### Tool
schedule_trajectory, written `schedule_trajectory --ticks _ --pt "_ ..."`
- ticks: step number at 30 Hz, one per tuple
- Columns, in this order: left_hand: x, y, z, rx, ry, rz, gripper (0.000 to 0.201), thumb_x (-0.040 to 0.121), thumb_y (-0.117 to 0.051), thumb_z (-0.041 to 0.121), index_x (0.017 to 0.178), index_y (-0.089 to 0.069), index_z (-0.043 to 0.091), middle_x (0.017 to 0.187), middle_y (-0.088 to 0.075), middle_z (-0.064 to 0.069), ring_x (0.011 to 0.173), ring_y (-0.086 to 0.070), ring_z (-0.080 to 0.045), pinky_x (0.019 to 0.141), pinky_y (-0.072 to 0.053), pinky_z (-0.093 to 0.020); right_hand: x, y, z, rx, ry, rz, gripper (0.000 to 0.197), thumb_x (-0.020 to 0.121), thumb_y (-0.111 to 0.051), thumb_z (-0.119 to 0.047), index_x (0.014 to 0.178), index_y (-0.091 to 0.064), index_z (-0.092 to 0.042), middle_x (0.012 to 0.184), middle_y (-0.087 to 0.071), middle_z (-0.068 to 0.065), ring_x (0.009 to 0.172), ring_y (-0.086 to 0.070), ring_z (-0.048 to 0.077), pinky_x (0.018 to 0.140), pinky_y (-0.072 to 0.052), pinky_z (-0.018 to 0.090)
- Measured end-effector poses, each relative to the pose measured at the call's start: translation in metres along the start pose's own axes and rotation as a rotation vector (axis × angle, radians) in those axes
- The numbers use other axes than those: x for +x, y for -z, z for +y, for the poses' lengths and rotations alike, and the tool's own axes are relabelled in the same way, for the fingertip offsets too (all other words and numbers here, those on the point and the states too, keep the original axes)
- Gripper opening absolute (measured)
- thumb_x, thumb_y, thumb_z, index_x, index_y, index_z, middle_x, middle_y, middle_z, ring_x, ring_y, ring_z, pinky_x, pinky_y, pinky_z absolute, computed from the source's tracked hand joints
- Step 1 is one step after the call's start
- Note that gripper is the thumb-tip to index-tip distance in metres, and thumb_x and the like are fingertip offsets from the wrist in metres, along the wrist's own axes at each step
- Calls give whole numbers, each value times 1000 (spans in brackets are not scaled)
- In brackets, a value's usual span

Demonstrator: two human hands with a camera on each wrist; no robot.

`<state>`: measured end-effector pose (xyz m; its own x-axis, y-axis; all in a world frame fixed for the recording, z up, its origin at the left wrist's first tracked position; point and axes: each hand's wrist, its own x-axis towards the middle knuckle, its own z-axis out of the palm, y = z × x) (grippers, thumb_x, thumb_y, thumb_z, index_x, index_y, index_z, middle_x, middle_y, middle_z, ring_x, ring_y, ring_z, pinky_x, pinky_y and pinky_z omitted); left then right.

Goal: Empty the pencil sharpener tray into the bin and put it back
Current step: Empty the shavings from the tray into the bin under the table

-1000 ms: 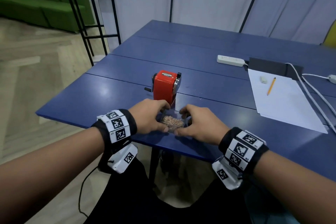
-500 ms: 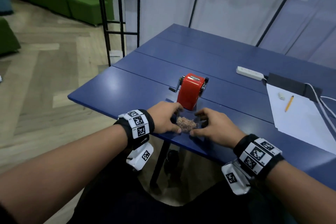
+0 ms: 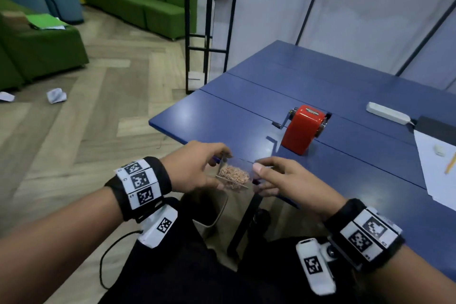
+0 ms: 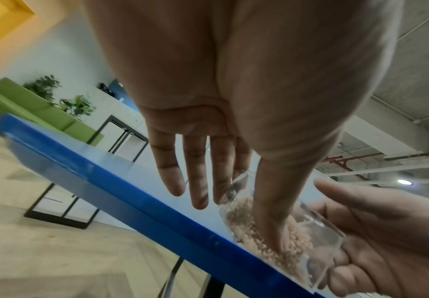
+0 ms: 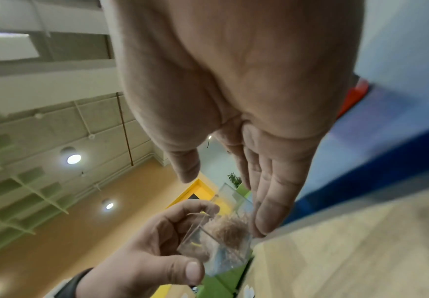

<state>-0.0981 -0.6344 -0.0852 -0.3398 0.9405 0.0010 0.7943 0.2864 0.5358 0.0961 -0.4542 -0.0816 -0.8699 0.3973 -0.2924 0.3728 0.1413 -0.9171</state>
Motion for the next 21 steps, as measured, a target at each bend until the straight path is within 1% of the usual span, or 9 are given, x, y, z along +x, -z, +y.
schedule_trajectory --ticks 2,5,8,10,12,15,17,19,21 --pt "-18 8 -8 -9 37 7 70 70 -91 39 132 -57 33 120 -67 18 98 -63 -4 75 -48 -21 6 -19 5 125 -10 -60 41 99 -68 -44 123 -69 -11 117 -74 19 96 -74 31 101 -58 51" --pt "-37 20 -20 -40 105 5 69 71 -91 36 131 -57 34 120 -66 19 98 -63 -2 83 -54 -31 15 -47 12 181 -16 -161 37 103 -62 -41 123 -70 -11 118 -77 13 91 -71 24 95 -58 45" --pt "-48 23 -33 -42 159 2 68 70 -92 32 129 -58 34 118 -65 20 96 -63 -2 83 -55 -32 28 -68 21 241 -30 -252 36 105 -58 -41 128 -68 -14 119 -78 10 92 -72 25 92 -58 41" --pt "-52 20 -46 -36 198 -3 67 69 -92 33 127 -58 37 117 -65 21 96 -63 -1 84 -55 -33 39 -80 25 288 -41 -279 36 105 -59 -39 131 -66 -14 119 -77 13 93 -72 25 92 -59 40" --pt "-54 12 -61 -35 236 -2 69 67 -92 34 127 -58 37 117 -65 21 96 -63 -1 85 -55 -33 52 -94 33 323 -52 -296 36 104 -61 -36 131 -65 -11 120 -76 19 91 -72 25 87 -60 35" --pt "-53 -6 -87 -83 282 15 72 66 -94 29 129 -59 35 119 -67 18 97 -65 -6 86 -55 -31 75 -114 48 372 -91 -274 35 105 -61 -32 128 -66 -6 122 -72 27 89 -71 24 83 -61 31" --pt "-45 -20 -106 -112 300 29 73 65 -95 26 129 -60 33 121 -68 14 96 -67 -12 86 -56 -32 93 -123 62 399 -133 -230 34 105 -62 -29 127 -65 -4 120 -72 28 87 -69 23 83 -61 31" --pt "-32 -40 -127 -114 317 30 73 65 -94 26 129 -60 32 121 -69 10 95 -67 -15 86 -56 -34 113 -130 76 402 -185 -190 30 105 -62 -25 124 -65 -2 112 -75 23 84 -69 20 79 -61 28" --pt "-19 -63 -147 -120 329 30 74 64 -93 27 129 -59 33 120 -69 9 92 -67 -15 85 -57 -37 132 -133 90 385 -242 -156 24 105 -62 -22 121 -67 -4 104 -77 16 83 -70 19 77 -62 26"
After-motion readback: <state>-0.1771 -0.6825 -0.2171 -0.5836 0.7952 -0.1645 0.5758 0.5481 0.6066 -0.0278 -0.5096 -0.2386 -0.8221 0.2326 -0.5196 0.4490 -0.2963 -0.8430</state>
